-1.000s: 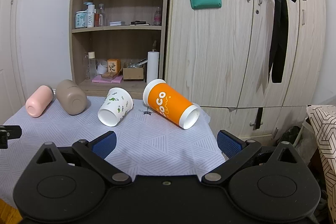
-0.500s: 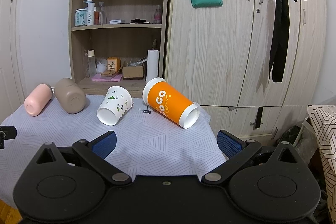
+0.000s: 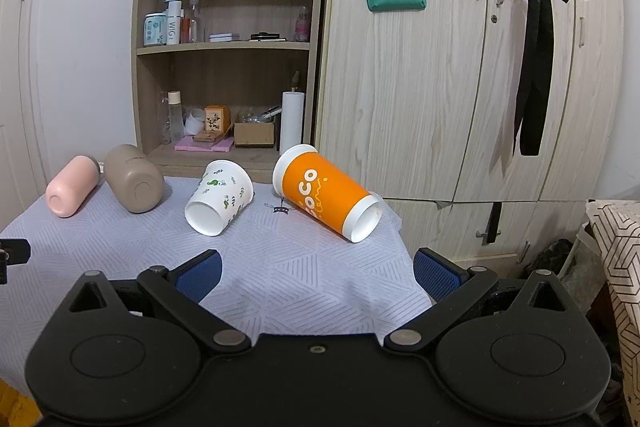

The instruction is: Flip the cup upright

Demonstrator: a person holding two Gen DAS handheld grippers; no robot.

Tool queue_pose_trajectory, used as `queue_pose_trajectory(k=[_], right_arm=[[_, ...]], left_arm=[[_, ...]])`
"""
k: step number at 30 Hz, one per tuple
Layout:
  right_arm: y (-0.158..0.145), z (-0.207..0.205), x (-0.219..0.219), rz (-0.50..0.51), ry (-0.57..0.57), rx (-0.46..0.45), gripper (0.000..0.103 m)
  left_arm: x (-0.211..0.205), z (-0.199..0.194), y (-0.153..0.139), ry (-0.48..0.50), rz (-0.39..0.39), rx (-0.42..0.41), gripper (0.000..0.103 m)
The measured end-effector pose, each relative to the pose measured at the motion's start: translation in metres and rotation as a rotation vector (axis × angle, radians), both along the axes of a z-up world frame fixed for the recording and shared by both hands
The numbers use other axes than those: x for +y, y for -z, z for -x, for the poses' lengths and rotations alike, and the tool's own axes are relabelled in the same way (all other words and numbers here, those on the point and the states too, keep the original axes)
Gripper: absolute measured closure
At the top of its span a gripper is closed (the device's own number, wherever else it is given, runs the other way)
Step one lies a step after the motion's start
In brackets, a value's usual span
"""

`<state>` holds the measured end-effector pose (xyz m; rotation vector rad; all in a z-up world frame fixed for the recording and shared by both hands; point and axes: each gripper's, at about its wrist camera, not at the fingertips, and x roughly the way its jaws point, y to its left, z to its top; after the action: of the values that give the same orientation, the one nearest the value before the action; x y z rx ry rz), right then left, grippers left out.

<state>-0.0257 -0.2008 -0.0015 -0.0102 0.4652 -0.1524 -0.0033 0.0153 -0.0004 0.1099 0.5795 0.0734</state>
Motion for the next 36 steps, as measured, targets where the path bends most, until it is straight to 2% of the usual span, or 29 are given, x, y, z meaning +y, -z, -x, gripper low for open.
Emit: queue_pose_trajectory(k=[21,23,26,33,36], right_arm=[[0.002,0.003,-0.001,0.016,-0.031,0.015,0.0],[0.002,0.003,-0.001,0.028,-0.039,0.018,0.0],[0.001,0.005,-0.007,0.031,-0.052,0.007,0.0],[0.0,-0.009,-0.032,-0.006,-0.151,0.006,0.0],[0.002,-0.019,-0.046,-0.023,-0.246,-0.008,0.0]], left_arm=[[-0.013,0.003,-0.002,0.013,-0.041,0.008,0.0],[-0.013,0.003,-0.003,0.013,-0.02,0.02,0.0],[-0.017,0.003,-0.007,0.038,0.059,0.037,0.0],[-0.061,-0.01,-0.014,0.111,0.051,0.024,0.0],[-0.085,-0.025,-0.014,0.076,0.042,0.006,0.0]])
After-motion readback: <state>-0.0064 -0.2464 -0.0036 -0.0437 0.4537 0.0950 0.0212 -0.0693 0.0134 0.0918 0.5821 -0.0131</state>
